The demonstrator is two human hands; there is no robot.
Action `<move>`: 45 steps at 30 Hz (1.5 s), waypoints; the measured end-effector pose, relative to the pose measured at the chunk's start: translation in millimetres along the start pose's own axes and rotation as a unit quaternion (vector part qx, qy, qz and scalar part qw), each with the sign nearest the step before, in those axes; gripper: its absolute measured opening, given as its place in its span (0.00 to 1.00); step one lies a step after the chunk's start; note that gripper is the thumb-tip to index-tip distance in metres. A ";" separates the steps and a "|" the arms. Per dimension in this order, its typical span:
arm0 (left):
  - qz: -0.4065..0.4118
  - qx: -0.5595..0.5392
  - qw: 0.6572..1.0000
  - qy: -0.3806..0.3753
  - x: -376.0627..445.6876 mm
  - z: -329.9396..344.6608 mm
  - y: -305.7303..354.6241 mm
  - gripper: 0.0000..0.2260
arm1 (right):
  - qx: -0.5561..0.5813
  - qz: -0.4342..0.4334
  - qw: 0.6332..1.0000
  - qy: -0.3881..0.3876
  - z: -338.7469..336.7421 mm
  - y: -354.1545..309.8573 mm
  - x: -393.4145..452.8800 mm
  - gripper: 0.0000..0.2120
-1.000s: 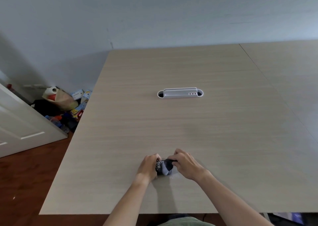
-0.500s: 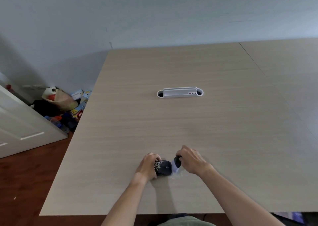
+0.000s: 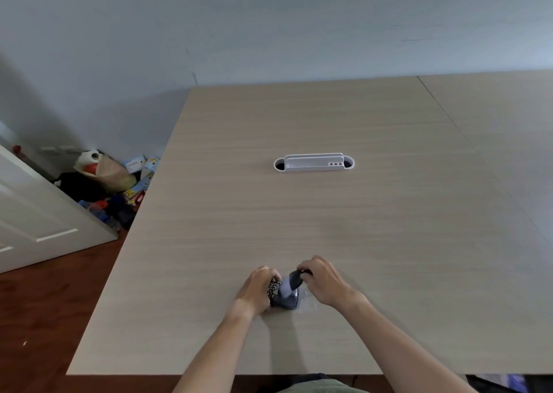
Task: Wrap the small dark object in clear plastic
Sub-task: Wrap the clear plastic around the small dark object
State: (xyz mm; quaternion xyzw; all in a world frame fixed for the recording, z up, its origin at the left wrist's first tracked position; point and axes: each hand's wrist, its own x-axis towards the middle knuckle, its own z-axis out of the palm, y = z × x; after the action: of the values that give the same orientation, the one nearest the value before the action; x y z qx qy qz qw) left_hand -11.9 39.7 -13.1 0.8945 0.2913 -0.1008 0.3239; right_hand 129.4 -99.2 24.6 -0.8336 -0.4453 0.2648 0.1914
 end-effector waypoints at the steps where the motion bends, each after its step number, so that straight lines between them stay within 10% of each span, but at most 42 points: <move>1: 0.002 0.004 1.000 0.000 1.1 0.1 -0.5 0.20 | 0.013 -0.002 1.000 -0.013 2.8 -1.3 0.1 0.12; 29: 0.116 0.099 0.987 -0.043 6.9 -5.2 -13.5 0.23 | 0.030 0.053 0.998 -0.006 5.1 21.2 -23.4 0.11; 37: -0.192 -0.157 0.958 0.146 -47.5 44.4 12.5 0.43 | 0.041 0.010 0.999 -0.005 20.2 1.4 -20.2 0.10; 45: -0.269 -0.219 0.922 0.173 -49.1 62.6 43.8 0.49 | 0.017 0.003 1.000 0.017 15.9 -1.5 -13.9 0.12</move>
State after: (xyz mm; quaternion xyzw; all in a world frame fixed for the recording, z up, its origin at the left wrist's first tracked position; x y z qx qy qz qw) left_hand -25.4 -49.8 -20.4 0.6928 0.5874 0.0384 0.4165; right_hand 112.3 -108.7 16.7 -0.8361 -0.4348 0.2584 0.2124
